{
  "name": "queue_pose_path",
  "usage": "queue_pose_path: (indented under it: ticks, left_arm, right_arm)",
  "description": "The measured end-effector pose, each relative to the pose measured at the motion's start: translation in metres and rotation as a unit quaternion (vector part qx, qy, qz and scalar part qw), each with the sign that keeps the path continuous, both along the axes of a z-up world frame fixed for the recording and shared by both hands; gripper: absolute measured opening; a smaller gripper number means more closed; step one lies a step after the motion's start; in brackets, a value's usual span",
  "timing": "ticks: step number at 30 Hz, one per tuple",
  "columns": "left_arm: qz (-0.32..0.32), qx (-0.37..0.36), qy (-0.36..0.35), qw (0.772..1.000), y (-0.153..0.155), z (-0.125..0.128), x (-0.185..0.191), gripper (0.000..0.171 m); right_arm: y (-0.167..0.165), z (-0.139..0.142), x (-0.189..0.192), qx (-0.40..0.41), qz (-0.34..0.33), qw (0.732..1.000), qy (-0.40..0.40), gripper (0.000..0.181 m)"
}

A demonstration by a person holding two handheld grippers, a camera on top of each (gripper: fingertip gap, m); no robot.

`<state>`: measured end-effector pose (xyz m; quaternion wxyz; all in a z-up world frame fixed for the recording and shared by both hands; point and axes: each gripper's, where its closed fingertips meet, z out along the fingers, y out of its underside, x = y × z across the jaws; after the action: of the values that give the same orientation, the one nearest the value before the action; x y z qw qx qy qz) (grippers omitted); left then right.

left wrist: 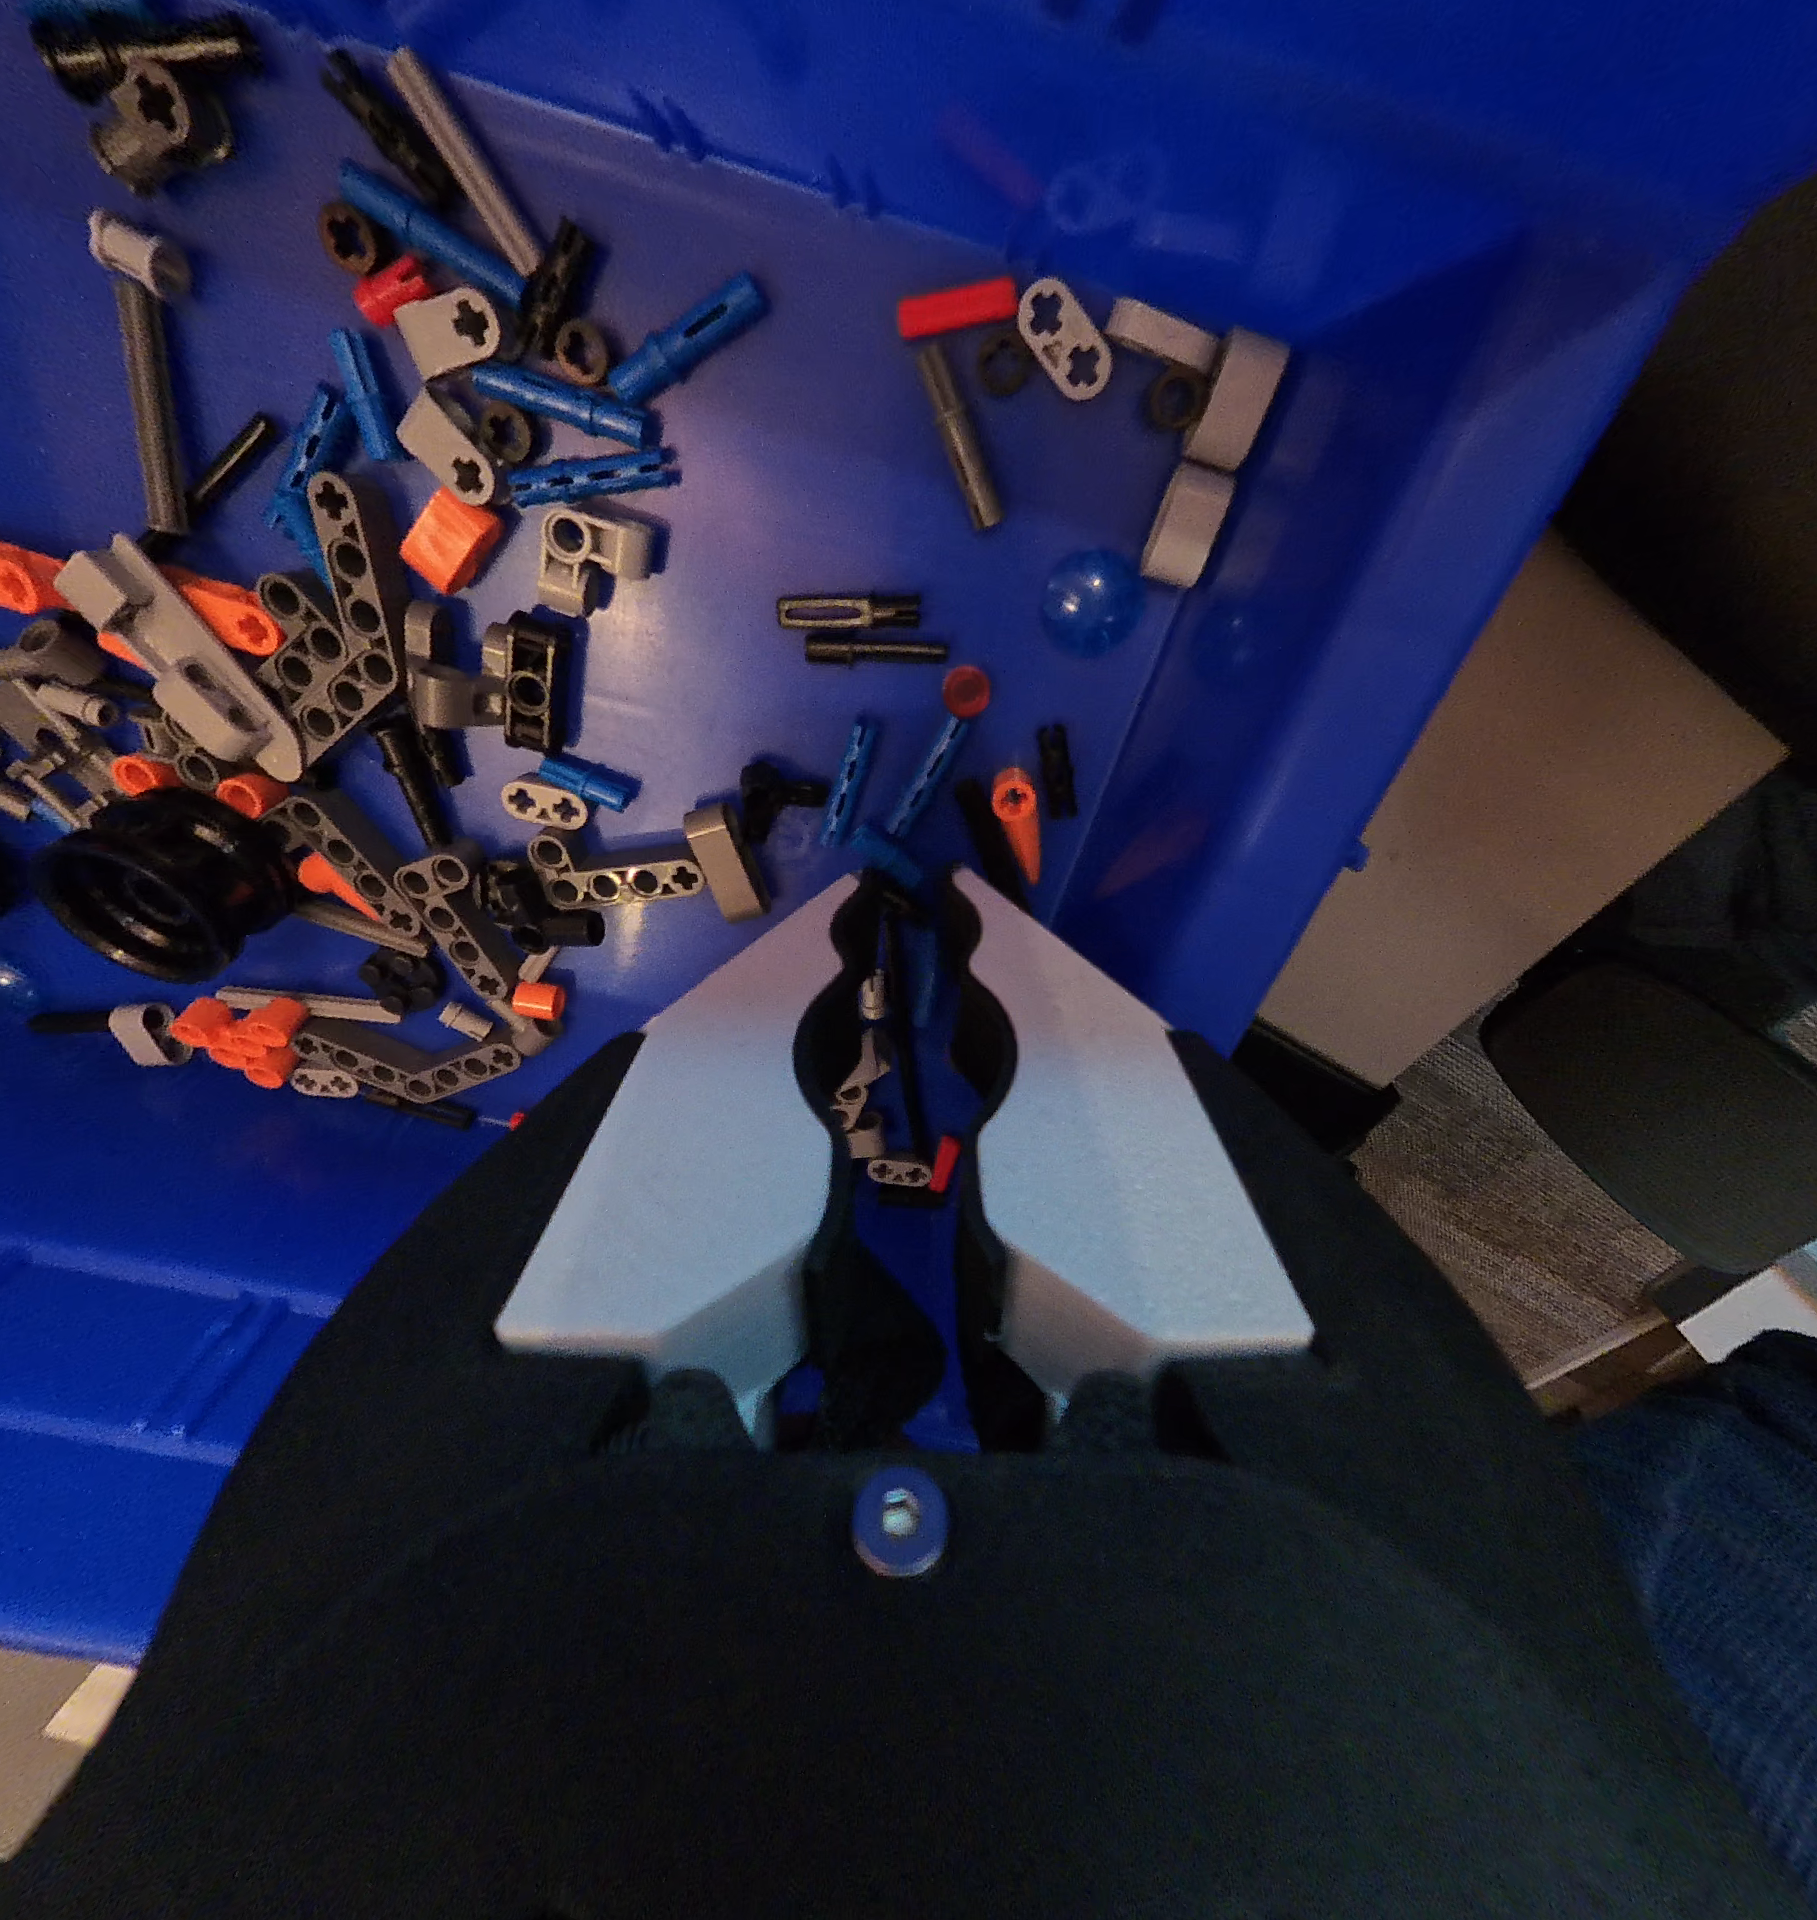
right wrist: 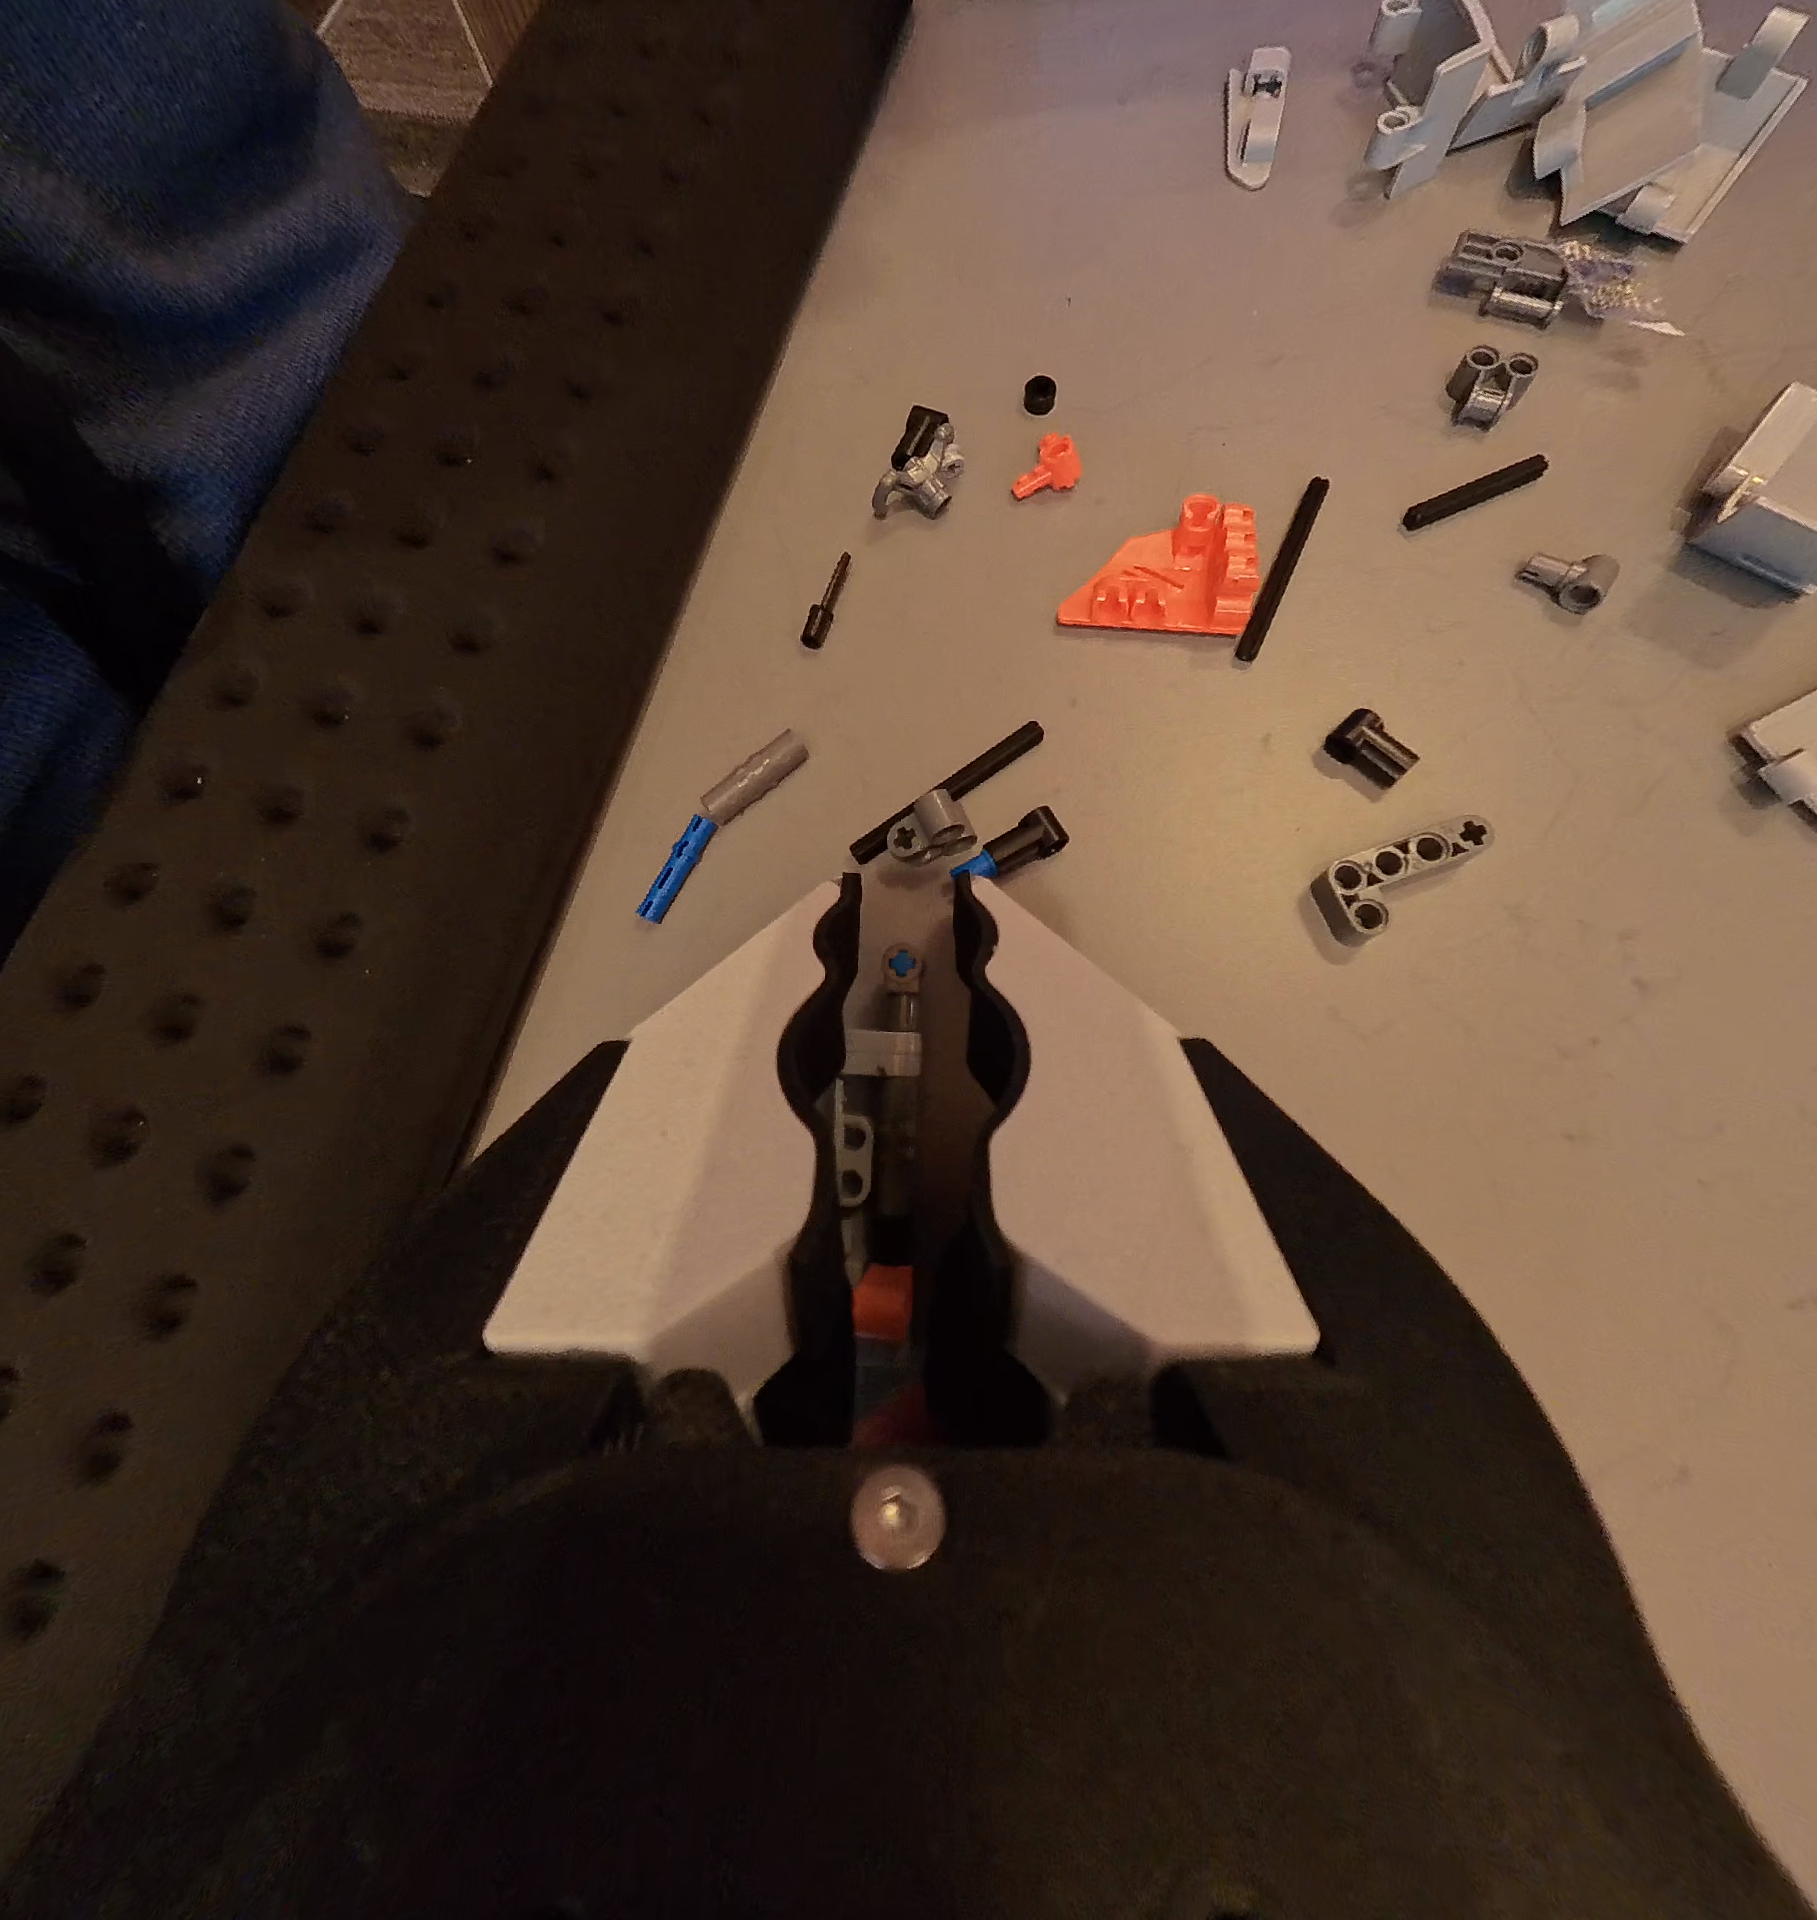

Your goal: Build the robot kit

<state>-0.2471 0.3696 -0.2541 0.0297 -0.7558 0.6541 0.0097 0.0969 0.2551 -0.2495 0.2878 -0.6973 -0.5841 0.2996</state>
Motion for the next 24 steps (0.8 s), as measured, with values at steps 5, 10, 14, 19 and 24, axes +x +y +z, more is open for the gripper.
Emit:
queue_pose_path:
  ticks: [5,10,14,19,24]
  left_arm:
    - [-0.01,0.012,-0.004,1.0,0.002,-0.001,0.006,0.01]
    - [-0.003,0.019,-0.006,1.0,0.005,-0.003,0.007,0.01]
    - [-0.009,0.02,-0.012,1.0,0.006,-0.004,0.01,0.003]
    - [-0.014,0.032,-0.018,0.999,0.007,-0.001,0.01,0.004]
    - [-0.013,0.089,-0.045,0.995,0.015,0.036,0.014,0.004]
  right_arm:
    - [0.0,0.0,0.0,0.001,0.0,1.0,-0.001,0.016]
    - [0.0,0.001,0.0,0.002,0.0,1.0,-0.002,0.016]
    - [-0.001,0.001,0.0,0.002,0.002,1.0,-0.002,0.016]
    - [-0.001,0.002,0.0,0.004,0.002,1.0,-0.003,0.016]
    - [-0.001,0.005,-0.001,0.01,0.003,1.0,-0.001,0.015]
